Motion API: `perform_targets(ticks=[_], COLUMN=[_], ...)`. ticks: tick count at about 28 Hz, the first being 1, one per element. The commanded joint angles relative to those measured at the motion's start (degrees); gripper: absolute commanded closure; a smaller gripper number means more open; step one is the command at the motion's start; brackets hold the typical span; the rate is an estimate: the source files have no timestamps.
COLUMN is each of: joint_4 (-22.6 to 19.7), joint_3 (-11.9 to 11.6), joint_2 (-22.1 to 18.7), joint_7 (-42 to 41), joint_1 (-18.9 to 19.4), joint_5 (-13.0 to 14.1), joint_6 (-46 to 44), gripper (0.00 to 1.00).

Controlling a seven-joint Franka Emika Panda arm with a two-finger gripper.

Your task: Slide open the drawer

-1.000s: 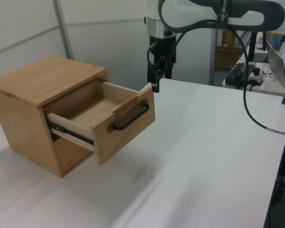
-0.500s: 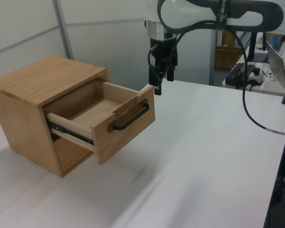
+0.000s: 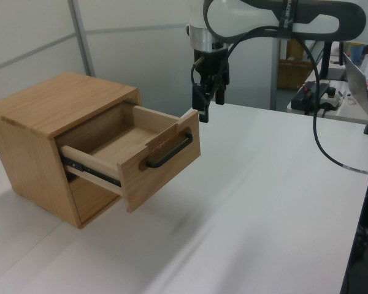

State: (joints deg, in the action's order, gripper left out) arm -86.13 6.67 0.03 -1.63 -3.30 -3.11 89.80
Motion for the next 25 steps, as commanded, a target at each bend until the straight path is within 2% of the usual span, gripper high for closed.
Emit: perform_targets(ticks=[1, 19, 25], joint_4=[1.1, 1.1, 1.1], joint_3=[-0.3, -0.7, -1.8], joint_2=[0.2, 0.2, 0.2], joint_7=[0.0, 0.0, 0.0], joint_1=[0.1, 0.5, 0.7], joint_5=[0.9, 0.9, 0.9], joint_6=[-1.7, -2.1, -2.2], gripper=[0.00, 0.00, 0.00])
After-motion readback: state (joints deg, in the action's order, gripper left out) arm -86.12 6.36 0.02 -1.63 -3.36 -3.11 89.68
